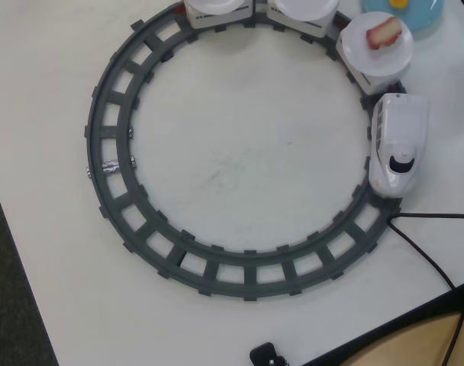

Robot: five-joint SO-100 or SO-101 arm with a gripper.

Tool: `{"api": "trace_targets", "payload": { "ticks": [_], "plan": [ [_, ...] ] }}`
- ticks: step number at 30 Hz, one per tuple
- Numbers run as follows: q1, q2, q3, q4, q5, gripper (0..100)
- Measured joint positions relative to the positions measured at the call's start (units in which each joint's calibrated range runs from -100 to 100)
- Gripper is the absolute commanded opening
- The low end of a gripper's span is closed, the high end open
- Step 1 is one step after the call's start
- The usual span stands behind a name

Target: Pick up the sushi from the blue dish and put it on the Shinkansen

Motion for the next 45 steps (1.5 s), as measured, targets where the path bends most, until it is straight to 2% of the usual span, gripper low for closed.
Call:
{"api": "trace_targets", "payload": {
  "ticks": [23,27,35,40,45],
  "plan": [
    [-0.6,0.0,0.0,0.7,0.0,9],
    [2.1,0.0,-3.1,0.7,-0.1,9],
    [2.0,4.7,-22.2,3.9,-0.1,10],
    [2.3,20.1,-40.4,6.2,-0.1,10],
    [2.0,39.0,-65.2,7.4,-0.1,10]
  ]
}}
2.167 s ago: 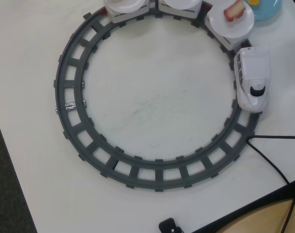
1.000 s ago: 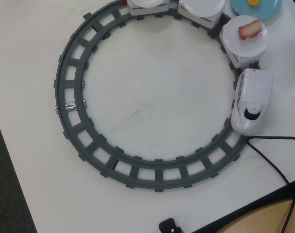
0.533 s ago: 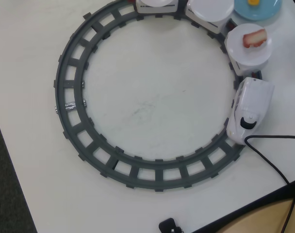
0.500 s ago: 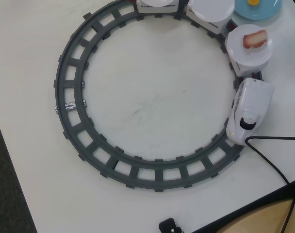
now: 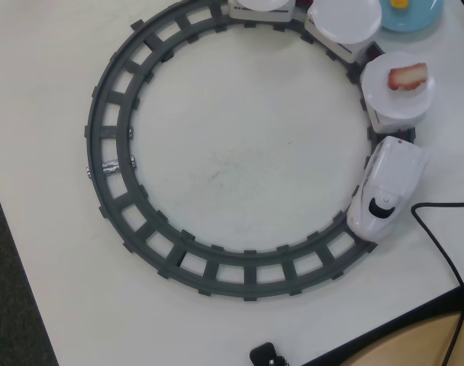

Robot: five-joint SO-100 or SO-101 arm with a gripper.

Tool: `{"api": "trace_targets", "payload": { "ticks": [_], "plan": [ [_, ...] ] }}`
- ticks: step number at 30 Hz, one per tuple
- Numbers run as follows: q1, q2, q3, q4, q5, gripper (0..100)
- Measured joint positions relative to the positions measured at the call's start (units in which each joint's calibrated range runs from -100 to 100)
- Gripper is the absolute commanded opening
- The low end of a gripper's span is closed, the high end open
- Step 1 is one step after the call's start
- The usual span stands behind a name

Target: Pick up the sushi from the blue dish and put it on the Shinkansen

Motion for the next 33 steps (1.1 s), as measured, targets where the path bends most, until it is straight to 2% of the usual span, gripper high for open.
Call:
{"api": "trace_targets", "payload": {
  "ticks": [7,11,13,17,24,29,33],
  "plan": [
    [2.2,26.5,-31.8,5.3,0.1,10],
    [5.8,41.4,-49.0,12.2,0.1,15],
    [7.2,48.9,-57.8,16.7,1.4,16],
    [6.9,64.4,-71.0,25.6,7.5,17],
    [7.3,84.3,-78.9,29.7,18.7,17],
    [5.2,91.8,-78.9,28.9,21.6,18],
    [0.7,94.4,-78.9,27.5,22.2,24]
  ]
}}
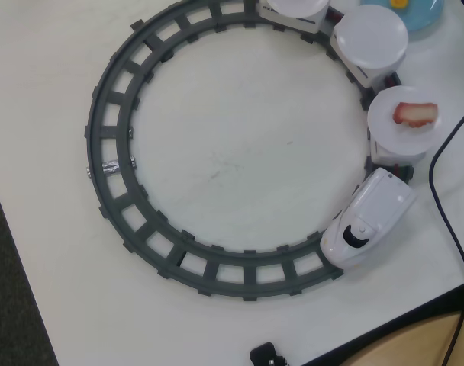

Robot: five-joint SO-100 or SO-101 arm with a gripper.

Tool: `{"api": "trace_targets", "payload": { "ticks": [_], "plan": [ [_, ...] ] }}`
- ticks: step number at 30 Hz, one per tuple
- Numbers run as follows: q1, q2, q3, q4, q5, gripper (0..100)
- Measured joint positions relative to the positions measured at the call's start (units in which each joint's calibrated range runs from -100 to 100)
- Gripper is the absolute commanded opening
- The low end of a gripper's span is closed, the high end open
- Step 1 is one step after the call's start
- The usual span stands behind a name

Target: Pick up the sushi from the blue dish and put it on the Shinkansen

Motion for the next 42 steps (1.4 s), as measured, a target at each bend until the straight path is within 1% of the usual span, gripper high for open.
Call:
{"api": "trace_targets", "payload": {
  "ticks": [4,6,11,17,26,37,39,40,42],
  "plan": [
    [-6.4,0.4,0.0,-0.6,0.0,26],
    [-7.6,0.5,0.0,-1.5,0.0,26],
    [-6.7,1.5,0.0,-2.7,0.5,26],
    [-6.4,7.1,0.0,-2.8,1.7,26],
    [-6.0,10.4,-0.1,-8.0,1.8,26],
    [-3.9,15.9,-0.7,-16.1,4.0,25],
    [-3.5,16.5,-1.4,-17.5,4.0,21],
    [-3.4,16.8,-1.6,-17.6,4.0,17],
    [-3.3,16.8,-1.9,-17.7,4.1,5]
  ]
}}
